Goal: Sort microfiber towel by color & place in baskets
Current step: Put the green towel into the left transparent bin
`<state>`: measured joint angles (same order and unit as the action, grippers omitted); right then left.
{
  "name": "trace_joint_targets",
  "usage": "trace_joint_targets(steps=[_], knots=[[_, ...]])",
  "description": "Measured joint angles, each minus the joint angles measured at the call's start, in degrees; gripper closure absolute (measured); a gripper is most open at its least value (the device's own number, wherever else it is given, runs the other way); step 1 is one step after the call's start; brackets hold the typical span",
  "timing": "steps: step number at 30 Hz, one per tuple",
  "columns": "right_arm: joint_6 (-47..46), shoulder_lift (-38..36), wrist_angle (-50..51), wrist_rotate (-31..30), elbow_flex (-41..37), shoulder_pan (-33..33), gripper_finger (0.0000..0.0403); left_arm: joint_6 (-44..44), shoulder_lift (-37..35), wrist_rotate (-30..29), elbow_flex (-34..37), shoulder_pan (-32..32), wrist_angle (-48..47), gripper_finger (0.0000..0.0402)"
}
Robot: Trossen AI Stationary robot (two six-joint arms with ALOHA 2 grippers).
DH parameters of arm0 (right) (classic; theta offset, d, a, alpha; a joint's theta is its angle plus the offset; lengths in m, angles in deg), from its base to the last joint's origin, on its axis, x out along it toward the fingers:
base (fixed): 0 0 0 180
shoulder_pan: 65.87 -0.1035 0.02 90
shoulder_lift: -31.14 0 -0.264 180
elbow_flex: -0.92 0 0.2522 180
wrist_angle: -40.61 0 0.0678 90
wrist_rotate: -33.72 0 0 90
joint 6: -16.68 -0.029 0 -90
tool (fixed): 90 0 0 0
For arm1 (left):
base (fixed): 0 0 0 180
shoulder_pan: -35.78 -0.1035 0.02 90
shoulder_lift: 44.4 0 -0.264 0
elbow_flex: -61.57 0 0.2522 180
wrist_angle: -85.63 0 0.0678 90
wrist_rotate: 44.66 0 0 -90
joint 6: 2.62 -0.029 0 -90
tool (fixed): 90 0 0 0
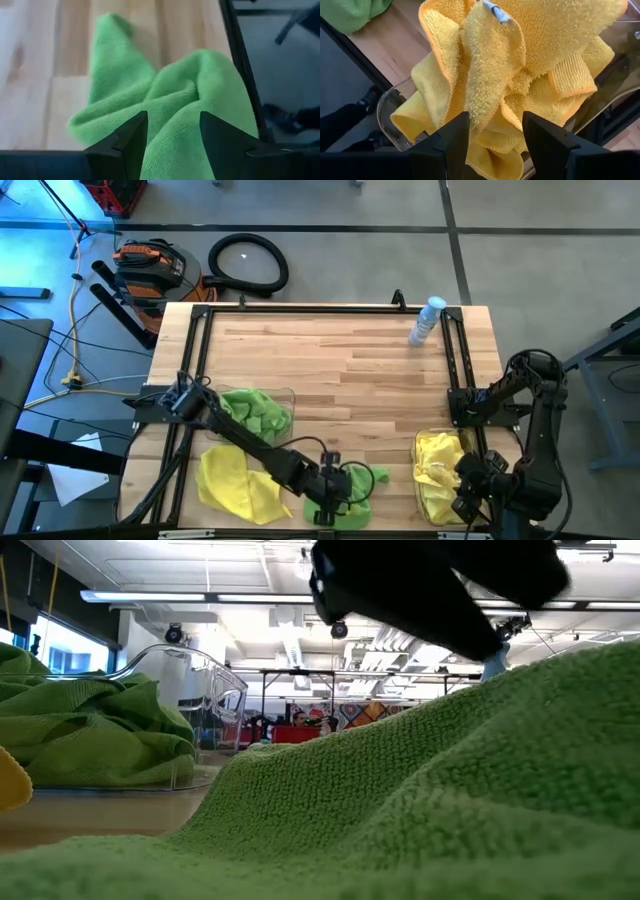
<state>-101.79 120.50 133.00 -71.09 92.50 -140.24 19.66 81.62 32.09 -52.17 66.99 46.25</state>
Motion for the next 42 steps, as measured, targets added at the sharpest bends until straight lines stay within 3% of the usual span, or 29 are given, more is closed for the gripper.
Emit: trace_joint_targets(steps=[5, 14, 17, 21, 23, 29, 36, 42], knots=[[-0.16, 0.00, -0.16, 0.00, 0.07, 0.00, 0.0221, -5.04, 2.96, -0.18, 0.00, 1.31, -0.62, 0.0232], [-0.04, -1.20, -2.82, 1.77, 0.20, -0.07, 0.0221, -0.09, 7.27, 0.42, -0.26, 1.78, -3.55, 0.0241], [-0.04, -2.33, -3.52, 1.80, 0.20, -0.06, 0.0221, 1.81, 7.08, 0.29, -0.32, 1.70, -6.49, 0.0277], [-0.06, -4.39, -6.36, 2.98, 0.20, -0.04, 0.0221, 1.72, 6.20, -0.22, -0.23, 1.65, -10.10, 0.0369], [-0.17, -5.66, -8.01, 3.06, 0.22, -0.04, 0.0221, 3.34, 5.42, -0.03, -0.11, 1.59, -12.52, 0.0390], [-0.07, -8.37, -9.82, -3.75, 0.22, 0.11, 0.0221, 8.91, -0.71, -4.33, 0.23, 1.44, -21.31, 0.0398], [0.95, -8.79, -9.99, -17.75, 0.22, 2.45, 0.0221, 11.67, -12.05, -9.63, 0.13, 1.44, -26.34, 0.0401], [7.46, -8.67, -11.03, -19.18, 0.20, 9.78, 0.0221, 11.65, -22.81, -11.54, 0.09, 1.37, -33.80, 0.0401]])
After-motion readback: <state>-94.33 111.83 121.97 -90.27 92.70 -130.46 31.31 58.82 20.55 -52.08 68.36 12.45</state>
